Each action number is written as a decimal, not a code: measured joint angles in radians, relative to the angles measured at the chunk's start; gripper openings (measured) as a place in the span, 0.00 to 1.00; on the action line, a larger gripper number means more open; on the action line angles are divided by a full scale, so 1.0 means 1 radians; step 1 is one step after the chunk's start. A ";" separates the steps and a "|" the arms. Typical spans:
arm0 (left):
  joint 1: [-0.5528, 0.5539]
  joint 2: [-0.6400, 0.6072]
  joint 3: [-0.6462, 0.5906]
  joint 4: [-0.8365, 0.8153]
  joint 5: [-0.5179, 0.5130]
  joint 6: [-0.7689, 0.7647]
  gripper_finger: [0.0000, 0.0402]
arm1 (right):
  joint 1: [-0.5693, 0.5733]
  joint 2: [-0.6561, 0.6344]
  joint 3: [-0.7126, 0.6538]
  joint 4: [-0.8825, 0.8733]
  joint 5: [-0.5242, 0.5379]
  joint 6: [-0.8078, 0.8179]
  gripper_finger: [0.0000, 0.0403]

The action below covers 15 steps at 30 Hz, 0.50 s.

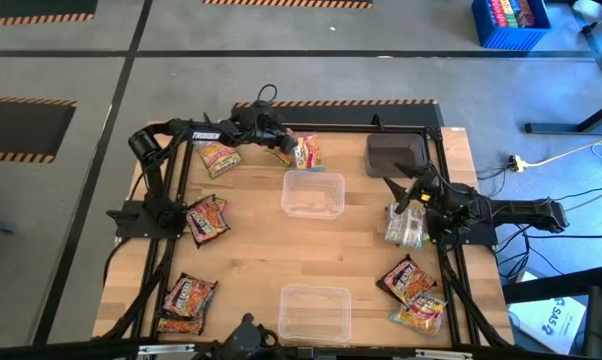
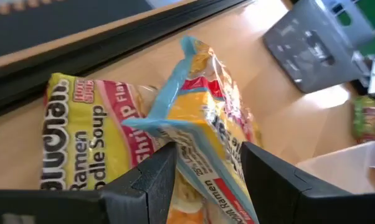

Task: Sort Maruchan noodles
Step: Put the blue noodle pack into the top transparent bin

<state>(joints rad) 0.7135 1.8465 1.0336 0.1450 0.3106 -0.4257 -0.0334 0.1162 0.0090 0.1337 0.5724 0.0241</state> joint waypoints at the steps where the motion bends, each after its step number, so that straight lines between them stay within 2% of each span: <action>1: -0.005 0.000 0.000 0.000 -0.031 0.013 0.43 | 0.000 0.000 0.000 0.000 0.000 0.005 0.67; 3: -0.009 0.000 0.000 0.000 -0.067 0.036 0.43 | 0.000 0.000 0.000 0.000 -0.001 0.020 0.67; 9: -0.009 0.000 0.000 0.003 -0.081 0.043 0.43 | 0.000 0.000 0.000 -0.001 -0.008 0.023 0.67; 15: -0.009 0.000 0.000 0.062 -0.048 0.037 0.43 | 0.000 0.000 0.000 -0.002 -0.008 0.023 0.67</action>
<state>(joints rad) 0.7044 1.8463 1.0336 0.2069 0.2623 -0.3891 -0.0334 0.1162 0.0090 0.1321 0.5644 0.0471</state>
